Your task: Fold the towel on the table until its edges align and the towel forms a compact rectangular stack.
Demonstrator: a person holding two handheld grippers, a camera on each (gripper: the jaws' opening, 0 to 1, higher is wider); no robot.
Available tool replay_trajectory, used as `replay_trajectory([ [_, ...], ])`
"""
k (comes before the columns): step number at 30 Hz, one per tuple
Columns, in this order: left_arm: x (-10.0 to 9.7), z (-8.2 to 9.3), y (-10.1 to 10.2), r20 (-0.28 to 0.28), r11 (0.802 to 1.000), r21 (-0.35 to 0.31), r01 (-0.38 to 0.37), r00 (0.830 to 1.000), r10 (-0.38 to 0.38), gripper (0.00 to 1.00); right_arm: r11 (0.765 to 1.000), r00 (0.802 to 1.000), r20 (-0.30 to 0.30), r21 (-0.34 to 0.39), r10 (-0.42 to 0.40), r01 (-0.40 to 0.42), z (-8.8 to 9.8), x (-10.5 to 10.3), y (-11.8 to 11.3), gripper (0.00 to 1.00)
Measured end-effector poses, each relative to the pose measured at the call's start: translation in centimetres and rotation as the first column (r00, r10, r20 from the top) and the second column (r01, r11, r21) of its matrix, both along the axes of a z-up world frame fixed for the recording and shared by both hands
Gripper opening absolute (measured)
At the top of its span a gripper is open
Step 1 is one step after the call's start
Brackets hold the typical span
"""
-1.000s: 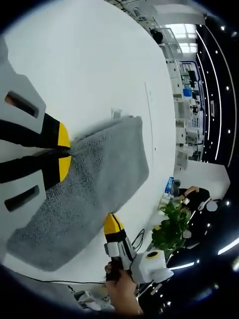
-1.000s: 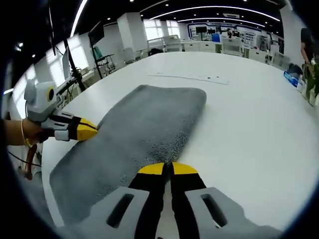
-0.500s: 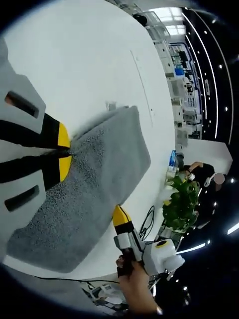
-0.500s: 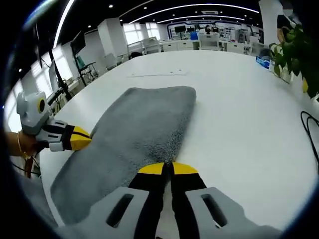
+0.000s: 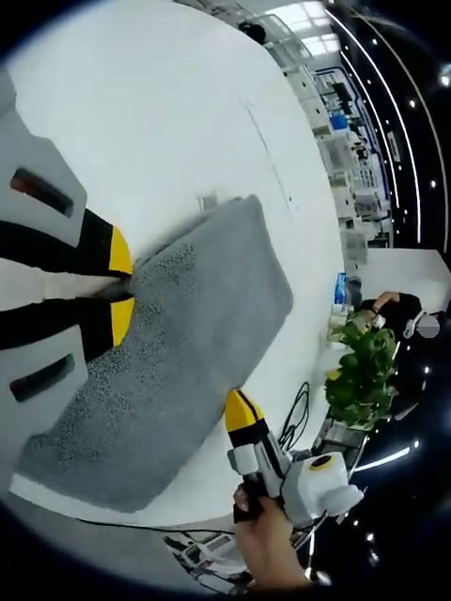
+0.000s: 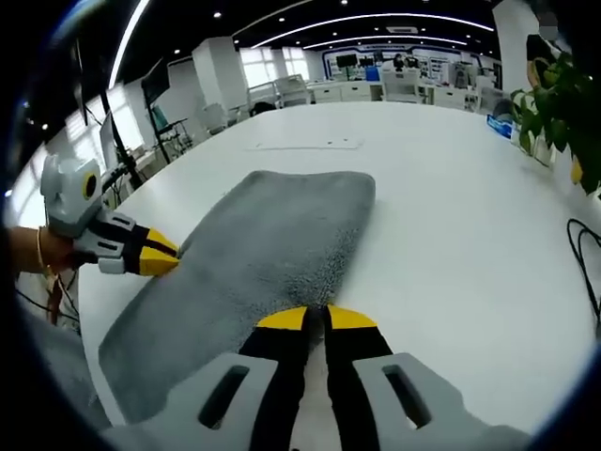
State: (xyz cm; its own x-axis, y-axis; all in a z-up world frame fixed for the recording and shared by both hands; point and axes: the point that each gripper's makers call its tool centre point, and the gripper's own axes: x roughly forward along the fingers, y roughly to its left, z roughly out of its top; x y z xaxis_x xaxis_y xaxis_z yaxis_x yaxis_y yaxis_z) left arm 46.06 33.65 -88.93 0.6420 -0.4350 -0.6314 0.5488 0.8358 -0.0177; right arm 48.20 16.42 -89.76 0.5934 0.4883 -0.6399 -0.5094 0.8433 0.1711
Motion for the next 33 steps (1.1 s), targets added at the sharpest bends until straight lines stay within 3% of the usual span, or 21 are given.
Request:
replay_trajectory([
  [2,0.2,1.3,0.0,0.042,0.999,-0.029,-0.015,0.999,0.016,0.10,1.000,0.999,0.020,0.001,0.030,-0.030,0.8,0.2,0.1,0.04],
  [5,-0.1,2.6,-0.4,0.040,0.998,-0.067,-0.005,0.999,0.008,0.22,0.998,0.997,0.042,-0.003,0.067,-0.067,2.0,0.3,0.2,0.09],
  [9,-1.2,3.4,-1.5,0.025,0.996,-0.056,0.070,0.997,-0.069,0.34,0.996,0.996,0.035,-0.010,0.088,-0.088,2.9,0.0,0.1,0.20],
  [12,-2.4,3.7,-2.3,0.039,0.988,-0.019,0.151,0.988,-0.150,0.40,0.987,0.986,0.055,-0.042,0.154,-0.152,3.7,-1.0,0.2,0.21],
  [16,-4.6,3.3,-3.4,0.017,0.966,0.037,0.255,0.967,-0.256,0.51,0.962,0.969,0.039,-0.136,0.246,-0.238,3.5,-2.4,-0.2,0.32],
  [17,-5.7,2.8,-3.8,-0.039,0.960,0.032,0.277,0.960,-0.276,0.52,0.943,0.955,0.048,-0.179,0.292,-0.279,3.5,-3.0,-0.1,0.34],
  [20,-7.5,2.7,-5.0,-0.040,0.932,0.058,0.357,0.934,-0.355,0.55,0.903,0.922,0.013,-0.209,0.387,-0.376,3.0,-5.3,0.8,0.40],
  [22,-8.5,2.5,-5.4,-0.039,0.905,0.112,0.410,0.912,-0.408,0.55,0.887,0.904,0.009,-0.201,0.427,-0.416,3.1,-6.5,1.6,0.40],
  [25,-9.3,2.4,-5.4,-0.015,0.882,0.185,0.433,0.899,-0.438,0.52,0.881,0.891,0.008,-0.152,0.454,-0.448,3.2,-7.7,2.6,0.33],
  [29,-10.8,2.0,-5.8,-0.038,0.862,0.188,0.470,0.881,-0.472,0.52,0.857,0.870,-0.002,-0.171,0.494,-0.487,2.8,-8.8,3.0,0.38],
  [30,-11.1,1.8,-5.7,-0.041,0.850,0.205,0.486,0.872,-0.488,0.52,0.848,0.862,-0.006,-0.176,0.506,-0.499,2.8,-9.3,3.2,0.38],
  [33,-12.1,1.8,-6.0,-0.044,0.841,0.200,0.503,0.862,-0.506,0.52,0.837,0.852,-0.015,-0.180,0.523,-0.517,3.0,-10.8,3.7,0.38],
])
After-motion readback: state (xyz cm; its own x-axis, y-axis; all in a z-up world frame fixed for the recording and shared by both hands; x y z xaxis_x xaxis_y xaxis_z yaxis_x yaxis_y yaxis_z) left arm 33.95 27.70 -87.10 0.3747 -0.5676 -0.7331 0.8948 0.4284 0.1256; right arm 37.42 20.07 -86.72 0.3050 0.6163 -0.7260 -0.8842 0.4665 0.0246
